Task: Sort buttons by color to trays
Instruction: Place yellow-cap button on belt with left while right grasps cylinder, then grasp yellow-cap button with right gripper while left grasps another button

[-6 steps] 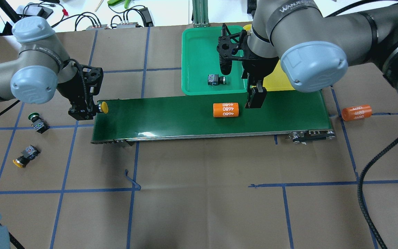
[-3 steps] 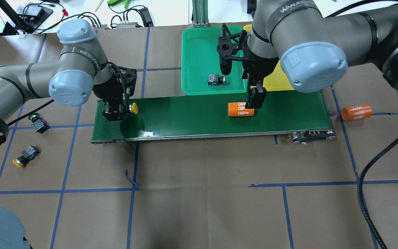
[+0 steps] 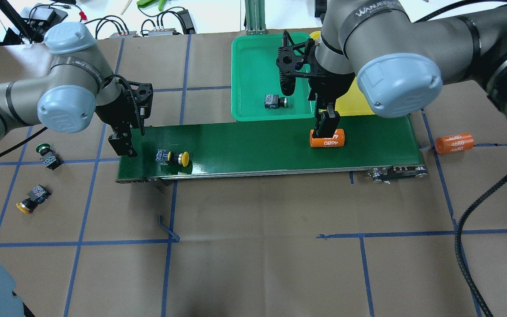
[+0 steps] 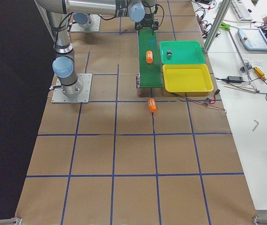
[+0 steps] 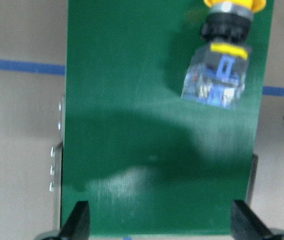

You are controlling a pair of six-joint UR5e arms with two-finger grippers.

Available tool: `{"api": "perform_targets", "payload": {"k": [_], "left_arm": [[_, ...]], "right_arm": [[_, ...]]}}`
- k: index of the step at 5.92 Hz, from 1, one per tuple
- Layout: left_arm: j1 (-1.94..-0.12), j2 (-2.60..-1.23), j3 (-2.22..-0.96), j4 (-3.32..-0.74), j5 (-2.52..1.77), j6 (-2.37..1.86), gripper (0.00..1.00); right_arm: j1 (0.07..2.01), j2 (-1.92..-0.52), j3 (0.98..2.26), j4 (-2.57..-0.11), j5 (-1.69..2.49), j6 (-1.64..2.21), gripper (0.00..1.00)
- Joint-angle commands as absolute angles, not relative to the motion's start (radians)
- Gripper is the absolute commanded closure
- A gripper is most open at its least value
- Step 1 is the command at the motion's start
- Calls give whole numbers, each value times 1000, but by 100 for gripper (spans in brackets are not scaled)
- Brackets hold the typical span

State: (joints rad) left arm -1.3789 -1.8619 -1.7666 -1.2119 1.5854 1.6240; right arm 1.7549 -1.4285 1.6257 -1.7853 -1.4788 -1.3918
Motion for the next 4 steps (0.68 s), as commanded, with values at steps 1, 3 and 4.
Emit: {"api": "perform_targets", "payload": {"k": [1,3,4], "left_arm": [[-1170,-1815,-1790,-1222,1583,1615,1],[-938,-1837,-1825,-1152,1578,1589,1],[-866,-1830,-1879,-1147,1575,1497,1]], "right_arm": [[1755,-1428,1626,-1786,-1479,-1391,0],[1756,-1428,1629,-1783,-1477,-1390,0],[1759,-1427,1643,-1782,-1476,-1390,0]]}}
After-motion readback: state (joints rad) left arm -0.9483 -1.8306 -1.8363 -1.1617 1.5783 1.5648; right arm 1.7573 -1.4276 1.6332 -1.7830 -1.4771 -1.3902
